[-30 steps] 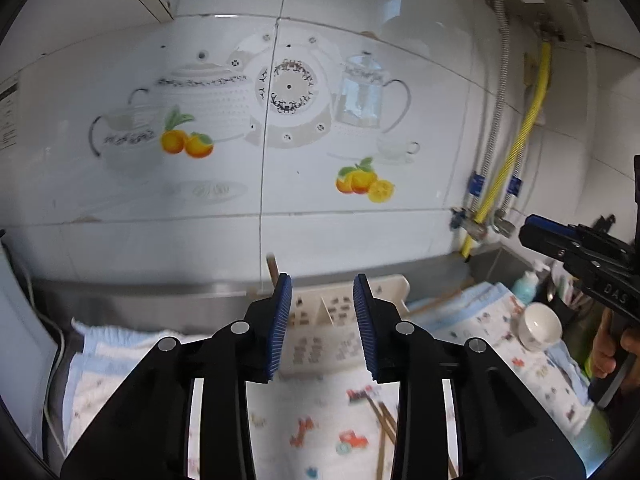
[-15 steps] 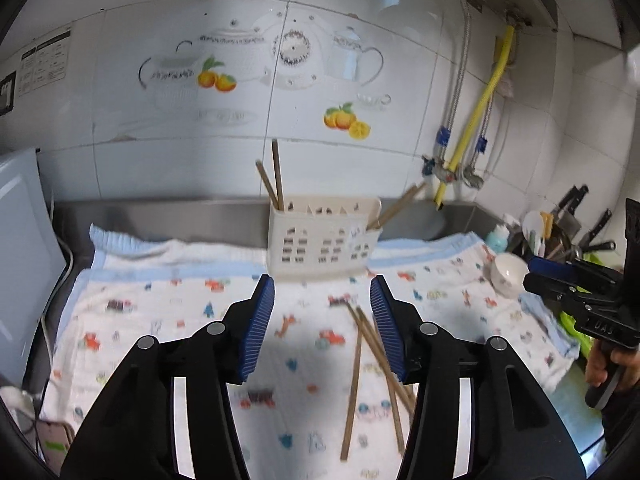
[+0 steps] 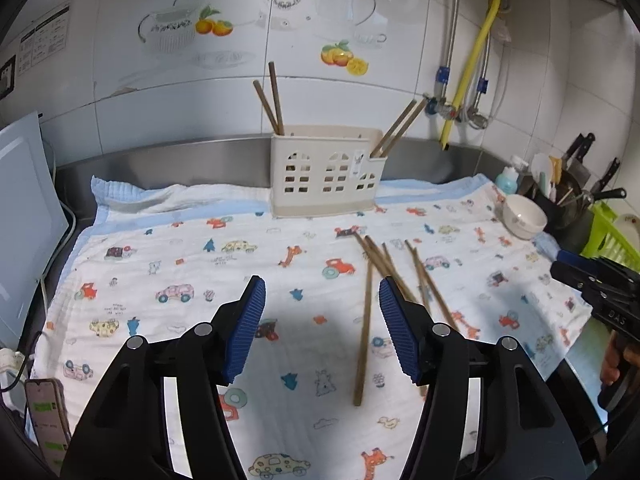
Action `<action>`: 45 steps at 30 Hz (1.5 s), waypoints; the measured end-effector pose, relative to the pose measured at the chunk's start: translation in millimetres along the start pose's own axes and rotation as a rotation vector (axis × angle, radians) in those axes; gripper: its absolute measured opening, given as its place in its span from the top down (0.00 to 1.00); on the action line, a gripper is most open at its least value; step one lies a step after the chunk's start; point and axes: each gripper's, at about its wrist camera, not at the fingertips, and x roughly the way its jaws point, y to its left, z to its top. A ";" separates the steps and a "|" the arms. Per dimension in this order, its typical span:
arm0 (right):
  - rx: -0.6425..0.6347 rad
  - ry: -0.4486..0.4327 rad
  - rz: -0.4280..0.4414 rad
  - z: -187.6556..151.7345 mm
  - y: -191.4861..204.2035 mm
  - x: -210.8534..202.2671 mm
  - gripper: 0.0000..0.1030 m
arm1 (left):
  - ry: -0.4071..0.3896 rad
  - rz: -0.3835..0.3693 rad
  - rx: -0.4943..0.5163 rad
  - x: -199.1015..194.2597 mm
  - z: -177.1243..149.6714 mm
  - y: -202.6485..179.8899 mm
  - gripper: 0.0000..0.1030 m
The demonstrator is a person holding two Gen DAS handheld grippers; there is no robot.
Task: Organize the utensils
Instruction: 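Lower the left tool onto a chopstick and close while the right tool grasps one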
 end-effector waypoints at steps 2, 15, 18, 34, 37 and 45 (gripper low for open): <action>0.014 0.012 -0.009 -5.5 -1.5 2.6 0.63 | 0.010 -0.005 -0.005 4.6 -2.5 1.5 0.41; 0.065 0.170 0.056 -50.6 20.6 58.4 0.73 | 0.106 -0.033 0.019 37.3 -32.6 -9.5 0.41; 0.056 0.203 0.072 -58.7 31.7 71.3 0.73 | 0.143 -0.042 0.007 46.4 -41.1 -7.7 0.42; 0.036 0.257 0.013 -75.4 43.4 96.3 0.90 | 0.285 -0.099 0.040 89.7 -75.8 -20.0 0.63; 0.042 0.255 0.016 -75.8 41.2 95.7 0.90 | 0.300 -0.108 0.051 96.0 -78.3 -23.2 0.70; 0.046 0.250 0.005 -76.6 37.2 93.6 0.91 | 0.303 -0.092 0.075 100.9 -77.9 -29.4 0.71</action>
